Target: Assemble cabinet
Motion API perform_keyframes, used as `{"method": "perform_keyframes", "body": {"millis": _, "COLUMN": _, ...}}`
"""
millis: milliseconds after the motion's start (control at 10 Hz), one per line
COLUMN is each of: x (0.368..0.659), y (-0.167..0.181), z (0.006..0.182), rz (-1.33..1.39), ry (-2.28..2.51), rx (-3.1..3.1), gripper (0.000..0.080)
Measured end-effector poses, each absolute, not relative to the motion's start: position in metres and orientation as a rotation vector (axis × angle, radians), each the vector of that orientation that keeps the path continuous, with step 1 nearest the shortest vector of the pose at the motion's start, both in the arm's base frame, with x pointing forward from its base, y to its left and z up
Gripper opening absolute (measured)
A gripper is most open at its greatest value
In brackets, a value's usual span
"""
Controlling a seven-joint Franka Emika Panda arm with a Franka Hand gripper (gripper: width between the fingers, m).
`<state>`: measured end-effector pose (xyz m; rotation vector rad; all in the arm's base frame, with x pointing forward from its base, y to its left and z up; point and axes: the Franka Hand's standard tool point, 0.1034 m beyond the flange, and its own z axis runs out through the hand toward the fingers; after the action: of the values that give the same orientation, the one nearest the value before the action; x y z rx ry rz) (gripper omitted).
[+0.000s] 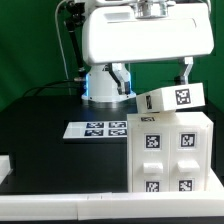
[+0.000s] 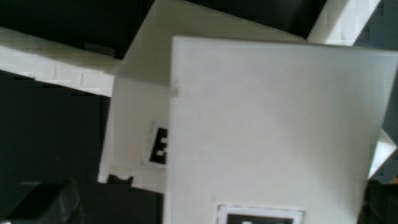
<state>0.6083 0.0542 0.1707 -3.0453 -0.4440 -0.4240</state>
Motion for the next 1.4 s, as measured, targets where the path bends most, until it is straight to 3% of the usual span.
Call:
{"method": "perform_keyframes", "body": {"millis": 700, "x": 0.627, "y": 0.065, "z": 0.158, "rz": -0.311, "ry": -0.464, "rx": -3.036, "gripper": 0.0797}}
{"method": "perform_keyframes", "body": {"millis": 800, "x": 0.628, "y": 0.065, "z": 0.16, "rz": -0.291, "ry": -0.467, "rx": -3.035, "gripper": 0.0769}}
{"method": "perform_keyframes", "body": {"millis": 900, "x": 0.627, "y": 0.065, "z": 0.158, "rz": -0.278, "ry": -0.467, "rx": -3.036, "gripper": 0.0635}}
{"method": "perform_keyframes", "body": {"millis": 1000, "x": 0.625, "y": 0.066, "z": 0.157, "rz": -0.266, "ry": -0.471, "rx": -3.035, "gripper": 0.0635}}
{"method": "perform_keyframes", "body": {"millis": 1100, "x": 0.625, "y": 0.067, "z": 0.157, "rz": -0.267, "ry": -0.472, "rx": -3.035, "gripper": 0.0554}}
{"method": "perform_keyframes", "body": {"millis": 1400, "x": 0.625, "y": 0.067, "z": 0.157, "rz": -0.266, "ry": -0.45, "rx": -3.036, "gripper": 0.0554}}
